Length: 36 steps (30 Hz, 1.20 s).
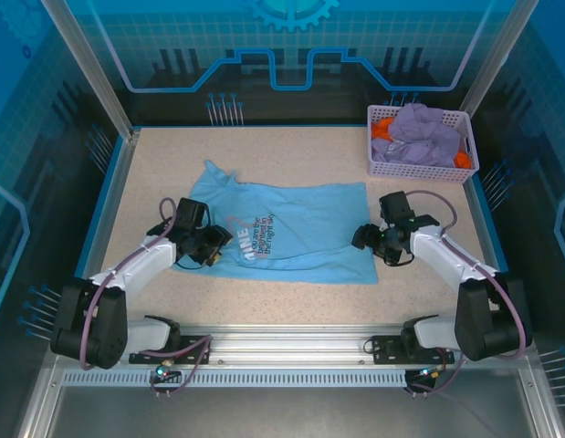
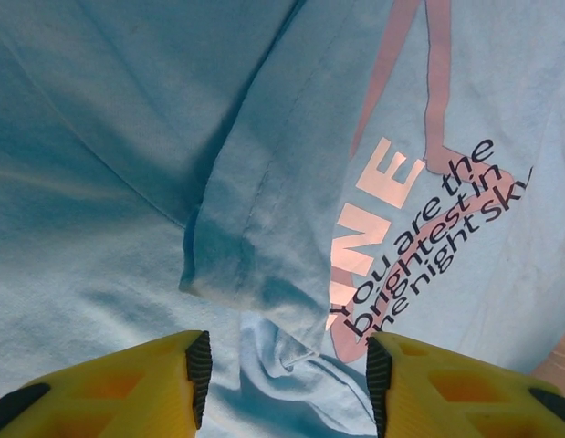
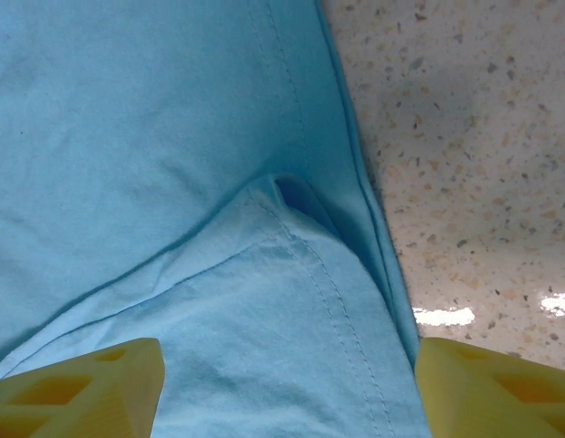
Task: Fold and stack the t-shirts
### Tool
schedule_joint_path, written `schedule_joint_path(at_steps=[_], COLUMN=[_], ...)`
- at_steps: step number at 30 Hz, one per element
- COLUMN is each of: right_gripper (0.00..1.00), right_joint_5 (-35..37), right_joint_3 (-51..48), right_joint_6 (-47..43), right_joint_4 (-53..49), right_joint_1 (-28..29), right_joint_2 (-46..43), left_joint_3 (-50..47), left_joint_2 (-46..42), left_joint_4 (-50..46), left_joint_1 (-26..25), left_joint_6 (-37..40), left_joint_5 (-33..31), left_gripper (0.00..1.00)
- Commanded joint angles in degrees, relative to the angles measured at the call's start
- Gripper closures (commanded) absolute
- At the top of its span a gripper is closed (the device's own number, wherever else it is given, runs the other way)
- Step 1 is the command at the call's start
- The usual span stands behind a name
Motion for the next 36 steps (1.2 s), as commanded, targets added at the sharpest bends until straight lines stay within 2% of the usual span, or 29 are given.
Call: schedule_joint_path(at_steps=[1, 13, 19, 24, 32, 36], right_gripper=[0.26, 0.26, 0.26, 0.32, 0.45, 0.51], right_joint_5=[-0.07, -0.29, 0.04, 1.67, 1.46, 1.7], right_joint_3=[1.9, 1.58, 1.58, 2.6, 8.08, 11.36], right_joint_6=[-1.21, -1.02, -0.81, 0.62, -0.13, -1.11], right_joint_4=[-0.21, 0.73, 0.56, -1.62, -2.98, -3.66], right_joint_1=[-0.69, -0.7, -0.76, -1.9, -2.96, -3.05], right_joint_2=[1.38, 2.57, 2.54, 3.67, 10.23, 13.96], left_joint_3=[-0.49, -0.2, 1.77, 2.81, 5.3, 6.71], left_joint_2=[1.91, 6.2, 7.66, 7.79, 8.73, 10.15], left_joint_4=[0.26, 1.75, 0.57, -0.25, -2.07, -2.44], left_joint_1=[-0.44, -2.11, -2.11, -2.11, -2.11, -2.37], left_joint_6=[-1.76, -2.77, -1.4, 0.17, 4.75, 6.56], left_joint_5=[-1.31, -3.91, -6.04, -7.14, -9.34, -9.1], left_gripper=[0.5, 0.51, 0.57, 0.71, 0.92, 0.99])
